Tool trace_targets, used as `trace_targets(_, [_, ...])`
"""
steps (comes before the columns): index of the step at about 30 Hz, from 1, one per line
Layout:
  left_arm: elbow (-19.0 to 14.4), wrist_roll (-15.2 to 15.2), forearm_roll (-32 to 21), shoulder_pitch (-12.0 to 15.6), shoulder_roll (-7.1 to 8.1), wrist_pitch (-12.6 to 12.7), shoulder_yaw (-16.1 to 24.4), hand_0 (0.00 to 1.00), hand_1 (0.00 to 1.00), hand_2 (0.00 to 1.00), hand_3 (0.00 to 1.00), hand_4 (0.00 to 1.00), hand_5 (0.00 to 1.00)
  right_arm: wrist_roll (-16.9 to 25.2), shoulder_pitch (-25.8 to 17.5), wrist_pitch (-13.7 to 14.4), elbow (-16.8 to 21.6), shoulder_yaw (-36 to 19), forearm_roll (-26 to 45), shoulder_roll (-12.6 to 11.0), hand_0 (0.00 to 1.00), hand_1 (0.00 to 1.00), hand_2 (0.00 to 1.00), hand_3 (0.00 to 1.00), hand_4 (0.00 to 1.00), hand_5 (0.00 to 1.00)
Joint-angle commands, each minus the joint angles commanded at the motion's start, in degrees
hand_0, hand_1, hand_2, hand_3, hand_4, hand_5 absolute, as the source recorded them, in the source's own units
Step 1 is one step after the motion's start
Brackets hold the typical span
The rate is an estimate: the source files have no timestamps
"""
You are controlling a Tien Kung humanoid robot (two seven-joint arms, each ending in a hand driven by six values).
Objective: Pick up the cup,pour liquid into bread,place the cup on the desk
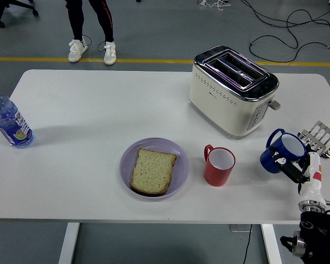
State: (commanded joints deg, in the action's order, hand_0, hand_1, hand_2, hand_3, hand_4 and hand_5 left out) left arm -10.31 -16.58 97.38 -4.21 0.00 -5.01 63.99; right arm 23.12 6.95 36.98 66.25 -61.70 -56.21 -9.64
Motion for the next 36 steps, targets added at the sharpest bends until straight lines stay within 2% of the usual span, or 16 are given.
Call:
trace_targets(3, [0.00, -0.02, 0.05, 0.01, 0.00, -0.03, 0.06, 0.656, 0.689, 0.706, 0.590, 0.315, 0.871, -3.62, -0.32, 0.00, 3.81, -1.02, -4.41, -1.75, 0.376, 0.406, 0.504, 0.536, 0.834, 0.148])
trace_targets(4, [0.00, -0.02, 0.05, 0.02, 0.00, -0.04, 0.05, 0.656, 0.689, 0.706, 0.590, 0.315, 0.871, -4.05, -0.34, 0.00, 4.31, -1.12, -5.23, -1.93, 0.349, 0.364, 0.500, 0.524, 0.805, 0.116])
trace_targets(13, [0.00, 0.00, -0.04, -0.01, 0.00, -0.01, 0.19, 0.656, 0.690, 0.706, 0.591, 0.316, 0.873, -15.39, 1.53, -0.20, 16.58, -2.58, -19.14, -7.08, 0.337, 0.343, 0.495, 0.523, 0.787, 0.083])
trace_targets(17, [0.00, 0.01, -0.15, -0.07, 0.00, -0.01, 0.11, 0.656, 0.690, 0.706, 0.591, 0.315, 0.876, -20.23, 3.75, -1.87, 21.21, -1.69, -23.31, -8.77, 0.325, 0.329, 0.485, 0.522, 0.769, 0.064])
trace_targets(21, [0.00, 0.01, -0.35, -0.12, 0.00, 0.00, 0.07, 0.656, 0.690, 0.706, 0.591, 0.315, 0.876, -27.90, 7.79, -5.51, 25.65, 1.73, -28.12, -10.35, 0.325, 0.329, 0.485, 0.522, 0.769, 0.064])
trace_targets(24, [0.00, 0.00, -0.43, -0.15, 0.00, 0.00, 0.02, 0.656, 0.689, 0.706, 0.591, 0.315, 0.876, -32.04, 10.23, -7.40, 27.07, 3.93, -29.92, -10.73, 0.320, 0.325, 0.484, 0.523, 0.758, 0.042])
trace_targets(25, [0.00, 0.00, -0.45, -0.16, 0.00, -0.01, -0.01, 0.656, 0.689, 0.706, 0.591, 0.315, 0.876, -34.11, 11.76, -8.83, 27.57, 5.30, -30.93, -10.83, 0.320, 0.325, 0.484, 0.523, 0.758, 0.042])
trace_targets(29, [0.00, -0.02, -0.54, -0.15, 0.00, 0.00, -0.11, 0.656, 0.689, 0.706, 0.591, 0.315, 0.876, -39.33, 15.42, -12.20, 28.11, 8.44, -33.45, -10.78, 0.311, 0.319, 0.474, 0.520, 0.757, 0.046])
trace_targets(31, [0.00, -0.04, -0.59, -0.11, 0.00, -0.01, -0.19, 0.656, 0.689, 0.706, 0.591, 0.315, 0.876, -42.71, 18.80, -15.41, 28.18, 11.33, -35.58, -10.56, 0.311, 0.319, 0.474, 0.520, 0.757, 0.046])
trace_targets(36, [0.00, -0.10, -0.47, -0.01, 0.00, -0.06, -0.24, 0.656, 0.690, 0.705, 0.591, 0.315, 0.876, -46.23, 24.60, -19.30, 27.81, 17.07, -38.37, -9.87, 0.297, 0.303, 0.467, 0.521, 0.752, 0.042])
